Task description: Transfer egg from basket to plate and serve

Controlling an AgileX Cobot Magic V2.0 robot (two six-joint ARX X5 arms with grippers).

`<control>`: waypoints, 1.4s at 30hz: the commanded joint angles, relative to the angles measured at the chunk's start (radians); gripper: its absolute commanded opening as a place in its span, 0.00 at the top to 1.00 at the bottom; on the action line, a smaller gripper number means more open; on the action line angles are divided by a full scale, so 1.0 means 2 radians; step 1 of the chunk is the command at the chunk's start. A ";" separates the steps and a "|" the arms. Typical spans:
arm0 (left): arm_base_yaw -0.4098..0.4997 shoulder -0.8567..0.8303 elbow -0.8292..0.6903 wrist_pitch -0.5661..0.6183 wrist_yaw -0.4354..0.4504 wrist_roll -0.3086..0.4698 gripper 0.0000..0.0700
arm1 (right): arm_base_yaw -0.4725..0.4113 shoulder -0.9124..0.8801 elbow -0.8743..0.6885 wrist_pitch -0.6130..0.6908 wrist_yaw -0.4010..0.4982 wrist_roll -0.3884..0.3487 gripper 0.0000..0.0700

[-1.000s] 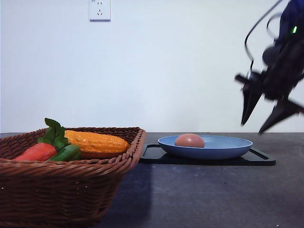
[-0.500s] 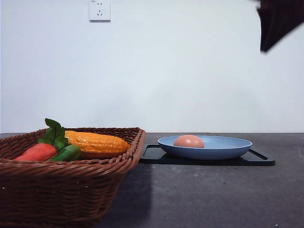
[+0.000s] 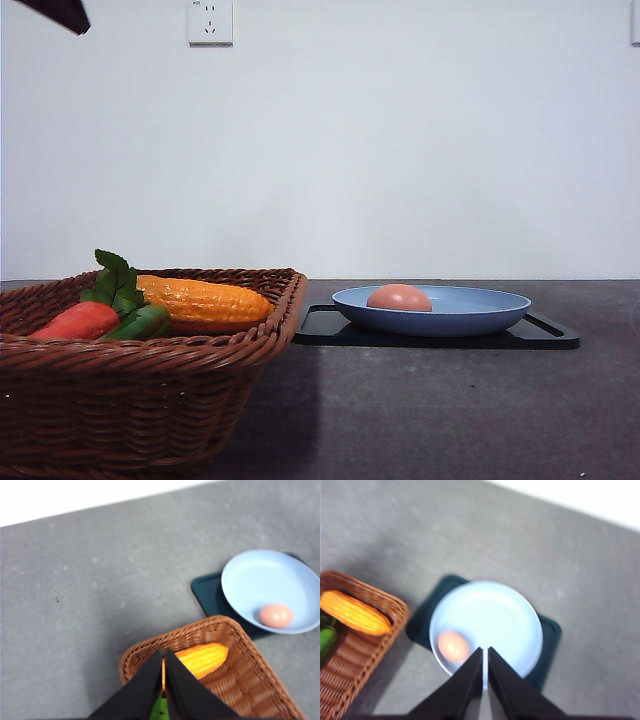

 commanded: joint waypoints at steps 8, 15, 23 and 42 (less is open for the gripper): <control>-0.002 -0.129 -0.163 0.110 0.004 -0.053 1.00 | 0.029 -0.109 -0.250 0.207 0.005 0.012 1.00; -0.003 -0.193 -0.204 0.099 0.016 -0.097 1.00 | 0.030 -0.126 -0.340 0.305 0.005 0.014 1.00; -0.003 -0.191 -0.204 0.101 0.013 -0.096 1.00 | 0.030 -0.127 -0.339 0.306 0.004 0.013 1.00; 0.056 -0.333 -0.219 0.053 0.008 -0.010 1.00 | 0.029 -0.127 -0.339 0.306 0.004 0.013 1.00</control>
